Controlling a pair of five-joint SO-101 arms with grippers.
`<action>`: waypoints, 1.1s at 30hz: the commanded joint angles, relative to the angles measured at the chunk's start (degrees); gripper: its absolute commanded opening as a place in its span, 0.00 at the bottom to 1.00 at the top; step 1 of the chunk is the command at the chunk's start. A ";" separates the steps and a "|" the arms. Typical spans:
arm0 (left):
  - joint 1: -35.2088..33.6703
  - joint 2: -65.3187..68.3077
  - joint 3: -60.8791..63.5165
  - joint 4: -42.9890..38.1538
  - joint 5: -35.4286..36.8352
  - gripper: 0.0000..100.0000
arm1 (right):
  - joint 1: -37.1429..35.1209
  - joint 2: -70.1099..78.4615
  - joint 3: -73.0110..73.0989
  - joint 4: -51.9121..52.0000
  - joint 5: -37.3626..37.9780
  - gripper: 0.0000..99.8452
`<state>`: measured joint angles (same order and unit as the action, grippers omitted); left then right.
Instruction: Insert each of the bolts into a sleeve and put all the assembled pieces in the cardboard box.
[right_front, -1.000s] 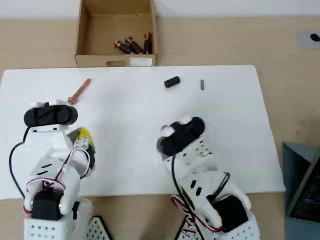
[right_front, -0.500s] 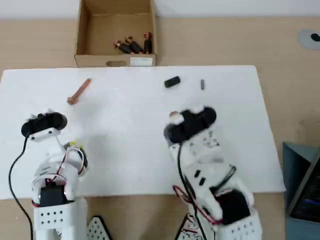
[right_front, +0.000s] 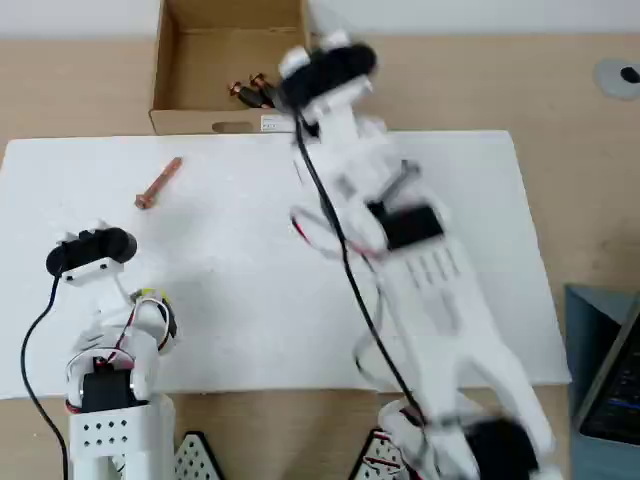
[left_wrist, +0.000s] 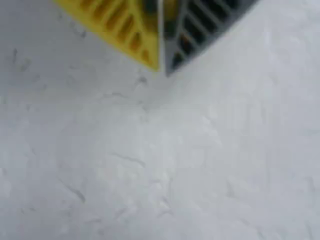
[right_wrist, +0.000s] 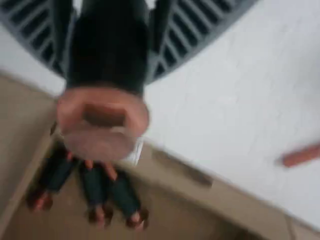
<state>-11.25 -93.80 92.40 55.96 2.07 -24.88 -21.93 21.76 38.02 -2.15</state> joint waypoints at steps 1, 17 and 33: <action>-0.62 -0.48 -0.26 -0.79 -0.35 0.00 | 0.40 14.37 -19.03 -2.20 2.55 0.01; -0.70 -0.48 -0.26 -0.79 -0.09 0.00 | 1.89 65.98 -73.98 -1.85 17.58 0.01; -0.70 -0.48 -0.26 -0.79 -0.09 0.00 | 2.24 87.34 -96.57 4.66 35.08 0.14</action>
<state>-11.25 -93.80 92.40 55.96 2.07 -23.65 66.33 -69.05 42.33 32.22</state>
